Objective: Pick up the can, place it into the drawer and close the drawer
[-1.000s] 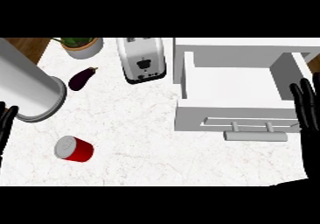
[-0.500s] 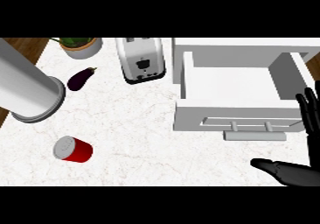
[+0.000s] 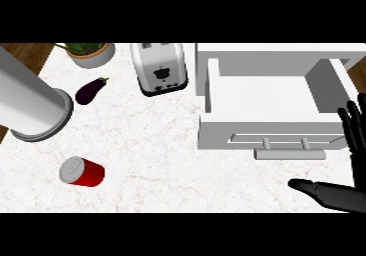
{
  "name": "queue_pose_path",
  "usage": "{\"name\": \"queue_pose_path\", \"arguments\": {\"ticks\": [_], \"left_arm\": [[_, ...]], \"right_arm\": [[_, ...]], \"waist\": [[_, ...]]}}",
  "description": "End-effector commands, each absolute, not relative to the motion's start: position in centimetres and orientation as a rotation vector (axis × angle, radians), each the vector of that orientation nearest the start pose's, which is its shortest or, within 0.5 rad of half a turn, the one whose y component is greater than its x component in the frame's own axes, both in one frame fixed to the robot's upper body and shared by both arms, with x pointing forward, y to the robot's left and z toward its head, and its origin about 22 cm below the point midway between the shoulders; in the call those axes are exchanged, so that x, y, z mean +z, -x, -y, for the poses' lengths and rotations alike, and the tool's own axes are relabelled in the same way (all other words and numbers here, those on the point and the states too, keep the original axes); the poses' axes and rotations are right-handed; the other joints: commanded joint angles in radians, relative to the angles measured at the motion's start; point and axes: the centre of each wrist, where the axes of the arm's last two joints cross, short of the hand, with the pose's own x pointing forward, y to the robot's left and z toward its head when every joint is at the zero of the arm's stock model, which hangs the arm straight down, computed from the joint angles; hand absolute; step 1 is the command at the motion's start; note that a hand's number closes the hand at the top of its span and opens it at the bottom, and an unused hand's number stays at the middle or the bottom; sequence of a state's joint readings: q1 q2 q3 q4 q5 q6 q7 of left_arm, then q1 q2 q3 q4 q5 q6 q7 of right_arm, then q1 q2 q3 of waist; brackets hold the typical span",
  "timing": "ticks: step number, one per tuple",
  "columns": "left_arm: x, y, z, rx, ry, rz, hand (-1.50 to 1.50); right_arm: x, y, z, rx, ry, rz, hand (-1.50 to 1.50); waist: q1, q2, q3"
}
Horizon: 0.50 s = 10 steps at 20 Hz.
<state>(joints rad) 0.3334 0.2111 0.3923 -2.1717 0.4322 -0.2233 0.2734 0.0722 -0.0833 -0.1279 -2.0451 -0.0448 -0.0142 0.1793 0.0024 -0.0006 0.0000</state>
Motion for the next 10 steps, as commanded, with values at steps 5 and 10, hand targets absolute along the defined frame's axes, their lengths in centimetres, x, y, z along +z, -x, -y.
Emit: {"name": "queue_pose_path", "arguments": {"ticks": [5,10], "left_arm": [[8.8,-12.2,-31.9,0.062,-0.076,1.611,-1.5],[5.8,-17.0,-31.7,0.037,-0.093,1.587,-1.5]], "right_arm": [[10.4,-17.2,28.3,-0.076,0.181,1.806,-1.5],[10.3,-19.8,28.6,-0.074,0.185,1.822,-1.5]], "waist": [[-0.003,-0.001,0.0],[-0.005,0.001,0.0]]}}
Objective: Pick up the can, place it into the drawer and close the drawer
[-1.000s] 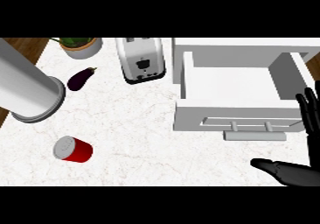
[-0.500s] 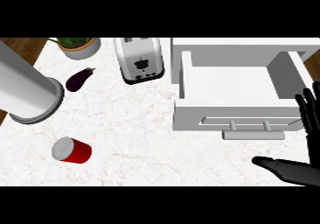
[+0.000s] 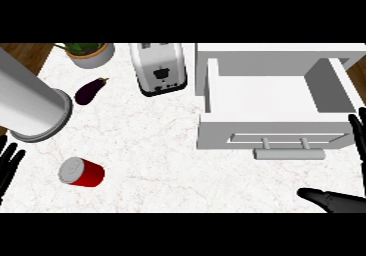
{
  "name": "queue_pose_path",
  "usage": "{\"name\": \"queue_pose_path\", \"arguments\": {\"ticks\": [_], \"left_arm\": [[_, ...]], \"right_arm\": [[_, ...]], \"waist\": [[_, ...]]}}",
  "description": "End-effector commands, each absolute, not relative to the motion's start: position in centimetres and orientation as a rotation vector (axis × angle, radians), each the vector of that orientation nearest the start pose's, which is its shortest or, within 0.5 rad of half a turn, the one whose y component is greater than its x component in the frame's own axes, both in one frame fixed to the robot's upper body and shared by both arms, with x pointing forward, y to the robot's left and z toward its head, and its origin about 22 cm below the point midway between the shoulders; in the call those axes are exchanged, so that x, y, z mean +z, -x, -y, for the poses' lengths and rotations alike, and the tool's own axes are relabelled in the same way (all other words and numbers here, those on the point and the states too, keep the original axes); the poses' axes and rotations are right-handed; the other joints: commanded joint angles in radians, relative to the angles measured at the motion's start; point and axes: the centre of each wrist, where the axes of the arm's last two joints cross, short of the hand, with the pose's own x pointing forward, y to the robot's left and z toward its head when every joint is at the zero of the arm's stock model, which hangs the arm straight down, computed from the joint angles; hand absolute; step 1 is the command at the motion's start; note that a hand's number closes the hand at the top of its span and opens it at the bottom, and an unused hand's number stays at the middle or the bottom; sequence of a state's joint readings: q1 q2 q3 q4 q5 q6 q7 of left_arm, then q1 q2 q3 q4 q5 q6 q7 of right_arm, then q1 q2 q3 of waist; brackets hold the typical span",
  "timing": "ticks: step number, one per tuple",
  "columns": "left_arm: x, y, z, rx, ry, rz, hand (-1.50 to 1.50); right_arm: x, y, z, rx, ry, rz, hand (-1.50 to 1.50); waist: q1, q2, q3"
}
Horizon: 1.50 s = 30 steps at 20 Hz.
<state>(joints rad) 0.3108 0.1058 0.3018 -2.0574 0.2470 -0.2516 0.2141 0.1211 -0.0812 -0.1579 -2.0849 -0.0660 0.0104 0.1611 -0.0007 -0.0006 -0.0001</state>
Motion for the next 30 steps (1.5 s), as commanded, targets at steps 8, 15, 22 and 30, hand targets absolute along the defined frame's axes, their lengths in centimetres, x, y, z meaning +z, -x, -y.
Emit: {"name": "queue_pose_path", "arguments": {"ticks": [8,15,22,30], "left_arm": [[-1.5,-12.9,-32.8,0.068,-0.153,1.55,-1.5],[-3.6,-13.8,-31.1,0.094,-0.198,1.519,-1.5],[-7.9,-14.8,-34.3,0.107,-0.197,1.496,-1.5],[-11.9,-17.6,-33.3,0.124,-0.186,1.466,-1.5]], "right_arm": [[11.2,-16.4,28.1,-0.072,0.192,1.827,-1.5],[12.7,-16.5,29.5,-0.078,0.177,1.814,-1.5],[12.0,-16.6,29.3,-0.077,0.189,1.821,-1.5],[13.4,-15.5,31.2,-0.061,0.222,1.842,-1.5]], "waist": [[0.0,0.0,0.0],[0.0,0.0,0.0],[-0.002,0.0,0.0],[-0.005,0.001,0.0]]}}
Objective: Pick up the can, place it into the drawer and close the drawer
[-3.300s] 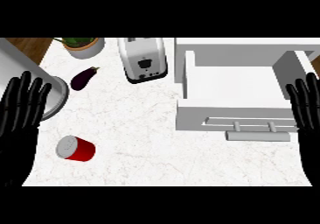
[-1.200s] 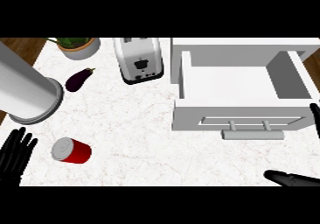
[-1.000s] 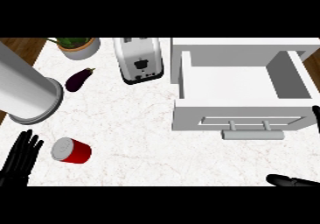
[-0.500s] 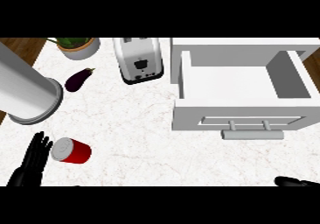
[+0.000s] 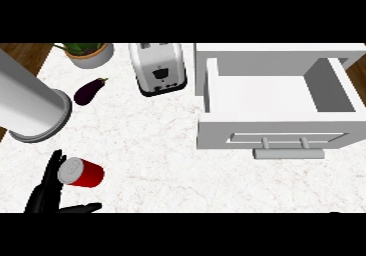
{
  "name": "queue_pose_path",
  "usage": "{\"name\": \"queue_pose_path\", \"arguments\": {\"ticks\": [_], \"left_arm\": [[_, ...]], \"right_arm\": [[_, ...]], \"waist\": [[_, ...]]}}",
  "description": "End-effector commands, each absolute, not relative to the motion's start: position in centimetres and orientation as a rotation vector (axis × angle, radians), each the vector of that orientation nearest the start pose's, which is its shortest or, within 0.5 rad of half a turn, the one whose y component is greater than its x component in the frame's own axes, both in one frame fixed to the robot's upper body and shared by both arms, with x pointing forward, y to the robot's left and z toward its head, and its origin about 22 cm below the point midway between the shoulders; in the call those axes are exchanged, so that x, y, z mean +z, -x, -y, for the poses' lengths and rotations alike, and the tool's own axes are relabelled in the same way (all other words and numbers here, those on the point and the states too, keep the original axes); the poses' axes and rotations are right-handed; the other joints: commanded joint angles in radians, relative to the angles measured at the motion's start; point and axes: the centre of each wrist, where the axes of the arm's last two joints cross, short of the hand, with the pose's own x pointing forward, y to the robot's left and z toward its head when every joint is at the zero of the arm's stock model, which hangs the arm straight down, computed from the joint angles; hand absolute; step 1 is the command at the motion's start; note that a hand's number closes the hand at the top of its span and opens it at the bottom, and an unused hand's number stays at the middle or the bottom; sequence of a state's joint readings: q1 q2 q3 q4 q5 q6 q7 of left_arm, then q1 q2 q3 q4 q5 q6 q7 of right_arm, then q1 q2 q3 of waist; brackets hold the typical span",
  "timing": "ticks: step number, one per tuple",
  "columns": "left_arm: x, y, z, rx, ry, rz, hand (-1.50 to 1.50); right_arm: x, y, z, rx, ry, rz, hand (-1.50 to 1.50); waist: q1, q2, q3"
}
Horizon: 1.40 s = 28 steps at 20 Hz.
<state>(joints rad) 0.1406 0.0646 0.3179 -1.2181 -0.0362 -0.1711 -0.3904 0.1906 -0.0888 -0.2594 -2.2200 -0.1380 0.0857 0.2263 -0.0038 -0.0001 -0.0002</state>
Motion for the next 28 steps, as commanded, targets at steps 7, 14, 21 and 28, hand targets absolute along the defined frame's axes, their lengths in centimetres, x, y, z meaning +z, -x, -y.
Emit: {"name": "queue_pose_path", "arguments": {"ticks": [7,14,21,28], "left_arm": [[-12.6,-18.2,-35.4,0.178,-0.23,1.437,-1.5],[-14.0,-19.7,-34.5,0.146,-0.189,1.502,-1.5],[-13.9,-22.1,-34.5,0.038,-0.051,1.48,-1.5],[-13.2,-23.5,-33.1,0.037,0.065,1.503,1.5]], "right_arm": [[14.8,-17.1,31.1,-0.063,0.216,1.84,-1.5],[13.1,-14.9,28.9,-0.094,0.193,1.836,-1.5],[13.4,-16.0,30.5,-0.068,0.21,1.837,-1.5],[14.2,-15.9,29.2,-0.061,0.242,1.857,-1.5]], "waist": [[0.001,0.001,0.0],[-0.001,0.0,0.0],[-0.006,0.002,-0.001],[0.002,0.0,0.0]]}}
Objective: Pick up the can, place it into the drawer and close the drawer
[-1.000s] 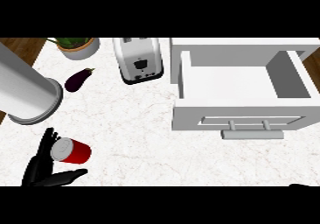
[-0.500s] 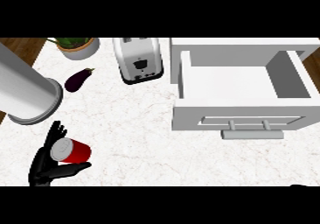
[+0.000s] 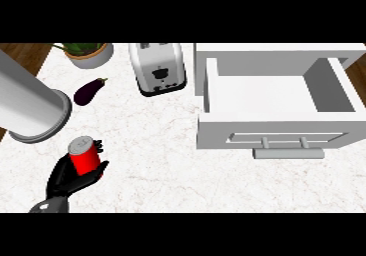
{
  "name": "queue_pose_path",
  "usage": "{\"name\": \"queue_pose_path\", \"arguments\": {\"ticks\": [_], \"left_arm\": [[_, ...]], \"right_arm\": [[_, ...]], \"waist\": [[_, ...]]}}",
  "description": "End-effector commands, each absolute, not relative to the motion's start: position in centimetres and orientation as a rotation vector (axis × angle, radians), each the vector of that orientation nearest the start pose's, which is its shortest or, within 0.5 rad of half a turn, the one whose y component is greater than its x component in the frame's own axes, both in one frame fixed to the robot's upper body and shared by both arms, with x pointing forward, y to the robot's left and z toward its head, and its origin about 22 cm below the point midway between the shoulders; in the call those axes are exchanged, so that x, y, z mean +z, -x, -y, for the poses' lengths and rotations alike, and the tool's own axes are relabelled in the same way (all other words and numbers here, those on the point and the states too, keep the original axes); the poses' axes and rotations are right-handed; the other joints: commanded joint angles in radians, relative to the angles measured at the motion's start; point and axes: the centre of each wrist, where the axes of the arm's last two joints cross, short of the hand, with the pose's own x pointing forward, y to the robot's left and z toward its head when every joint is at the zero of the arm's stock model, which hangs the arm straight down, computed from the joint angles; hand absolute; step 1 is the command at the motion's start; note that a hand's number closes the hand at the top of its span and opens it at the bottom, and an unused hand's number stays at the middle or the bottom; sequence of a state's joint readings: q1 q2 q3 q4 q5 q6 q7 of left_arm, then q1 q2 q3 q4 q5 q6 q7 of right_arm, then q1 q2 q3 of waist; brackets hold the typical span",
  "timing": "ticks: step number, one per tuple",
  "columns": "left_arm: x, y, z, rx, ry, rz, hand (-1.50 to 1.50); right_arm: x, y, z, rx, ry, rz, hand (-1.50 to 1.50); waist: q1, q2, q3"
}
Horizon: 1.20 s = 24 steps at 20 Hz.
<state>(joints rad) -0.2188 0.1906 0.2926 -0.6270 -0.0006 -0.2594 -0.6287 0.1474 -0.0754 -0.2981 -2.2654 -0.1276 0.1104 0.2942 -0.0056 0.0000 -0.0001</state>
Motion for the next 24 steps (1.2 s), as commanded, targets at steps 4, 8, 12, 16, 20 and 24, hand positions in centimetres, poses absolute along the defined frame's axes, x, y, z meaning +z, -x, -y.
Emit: {"name": "queue_pose_path", "arguments": {"ticks": [4,8,12,16,20,24], "left_arm": [[-13.2,-24.2,-32.8,0.049,0.077,1.55,1.5],[-12.5,-25.6,-30.0,0.045,0.134,1.577,1.5],[-12.2,-29.0,-25.3,0.087,0.12,1.599,1.5],[-9.8,-32.9,-20.7,0.133,0.059,1.618,1.5],[-6.0,-36.1,-20.0,0.086,0.094,1.657,1.5],[-4.2,-37.5,-20.1,0.028,0.135,1.632,1.5]], "right_arm": [[14.1,-17.2,29.8,-0.047,0.235,1.865,-1.5],[14.9,-16.8,30.4,-0.076,0.24,1.857,-1.5],[14.7,-17.6,29.2,-0.063,0.234,1.863,-1.5],[13.5,-16.7,30.7,-0.055,0.243,1.875,-1.5],[13.7,-17.4,30.8,-0.071,0.264,1.863,-1.5],[14.8,-16.5,29.5,-0.079,0.275,1.873,-1.5]], "waist": [[0.003,0.0,0.0],[0.005,-0.001,0.0],[-0.004,0.003,-0.001],[-0.018,0.005,-0.001],[-0.003,0.001,0.0],[-0.003,0.001,0.0]]}}
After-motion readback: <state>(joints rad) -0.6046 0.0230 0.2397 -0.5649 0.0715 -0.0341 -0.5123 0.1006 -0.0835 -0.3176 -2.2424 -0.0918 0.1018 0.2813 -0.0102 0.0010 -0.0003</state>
